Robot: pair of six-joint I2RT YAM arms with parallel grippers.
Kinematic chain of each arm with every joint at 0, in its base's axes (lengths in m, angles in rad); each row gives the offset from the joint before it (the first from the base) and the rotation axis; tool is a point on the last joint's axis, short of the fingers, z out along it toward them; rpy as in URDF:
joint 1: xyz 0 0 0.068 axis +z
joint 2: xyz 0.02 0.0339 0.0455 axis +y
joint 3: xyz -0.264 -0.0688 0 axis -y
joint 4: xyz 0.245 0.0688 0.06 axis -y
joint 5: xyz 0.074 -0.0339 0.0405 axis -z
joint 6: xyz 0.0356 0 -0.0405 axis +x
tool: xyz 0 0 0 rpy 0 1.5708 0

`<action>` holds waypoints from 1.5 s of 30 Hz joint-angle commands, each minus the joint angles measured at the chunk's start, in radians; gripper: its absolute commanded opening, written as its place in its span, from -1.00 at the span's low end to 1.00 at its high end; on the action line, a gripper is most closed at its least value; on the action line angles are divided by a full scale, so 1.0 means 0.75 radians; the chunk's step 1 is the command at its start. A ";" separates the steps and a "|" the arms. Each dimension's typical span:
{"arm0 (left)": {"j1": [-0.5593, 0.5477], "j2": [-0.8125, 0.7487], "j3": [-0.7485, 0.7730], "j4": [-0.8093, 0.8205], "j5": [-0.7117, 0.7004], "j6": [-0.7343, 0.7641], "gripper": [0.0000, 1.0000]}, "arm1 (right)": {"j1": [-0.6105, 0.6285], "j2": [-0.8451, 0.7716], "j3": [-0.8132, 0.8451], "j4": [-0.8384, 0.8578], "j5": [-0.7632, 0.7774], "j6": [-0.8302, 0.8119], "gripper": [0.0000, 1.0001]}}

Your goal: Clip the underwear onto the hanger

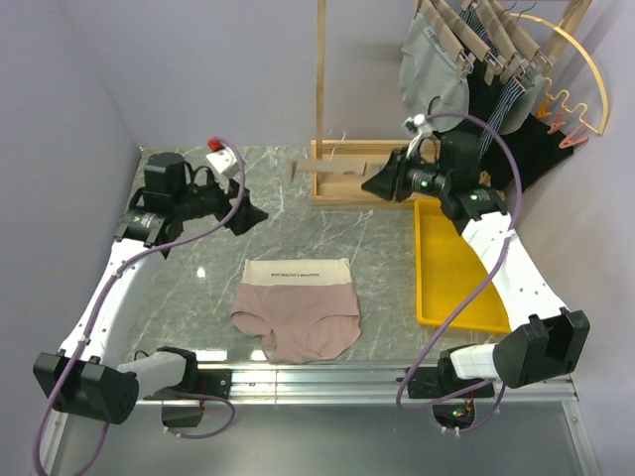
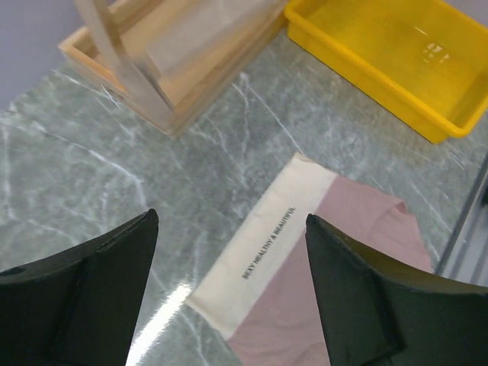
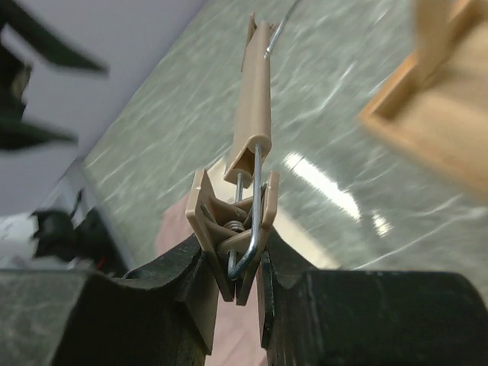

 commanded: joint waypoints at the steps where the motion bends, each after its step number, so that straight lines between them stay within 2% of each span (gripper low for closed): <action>1: 0.090 0.033 0.079 0.027 0.155 0.067 0.66 | 0.021 -0.075 -0.070 0.058 -0.126 0.034 -1.00; 3: 0.096 0.056 0.101 -0.040 0.161 0.106 0.65 | 0.021 -0.112 -0.151 0.085 -0.130 0.030 -1.00; 6: 0.098 0.107 0.118 -0.202 0.229 0.298 0.67 | 0.027 -0.167 -0.213 0.100 -0.203 0.003 -1.00; 12: 0.094 0.154 0.101 -0.306 0.255 0.497 0.75 | 0.070 -0.188 -0.228 -0.023 -0.311 -0.271 -1.00; 13: 0.094 0.166 0.097 -0.327 0.255 0.521 0.75 | 0.082 -0.188 -0.226 -0.076 -0.318 -0.376 -1.00; 21: 0.094 0.162 0.028 -0.310 0.329 0.509 0.77 | 0.130 -0.190 -0.136 -0.291 -0.318 -0.720 -1.00; 27: 0.094 0.220 0.028 -0.437 0.409 0.624 0.78 | 0.150 -0.188 -0.058 -0.375 -0.361 -0.829 -1.00; 34: 0.094 0.232 0.007 -0.415 0.439 0.640 0.79 | 0.199 -0.212 -0.017 -0.491 -0.396 -0.948 -1.00; 38: 0.096 0.222 0.028 -0.474 0.466 0.706 0.76 | 0.228 -0.229 -0.017 -0.549 -0.377 -1.054 -1.00; 41: 0.098 0.242 0.054 -0.686 0.555 0.885 0.72 | 0.228 -0.243 -0.015 -0.563 -0.381 -1.101 -1.00; 42: 0.096 0.266 0.066 -0.782 0.582 1.058 0.71 | 0.230 -0.247 -0.015 -0.559 -0.383 -1.109 -1.00; 43: 0.096 0.281 0.075 -0.874 0.605 1.157 0.69 | 0.230 -0.247 -0.011 -0.561 -0.391 -1.119 -1.00; 44: 0.096 0.297 0.085 -1.053 0.629 1.247 0.68 | 0.230 -0.247 -0.005 -0.563 -0.395 -1.128 -1.00; 45: 0.096 0.328 0.087 -1.126 0.648 1.410 0.69 | 0.232 -0.251 -0.003 -0.563 -0.402 -1.148 -1.00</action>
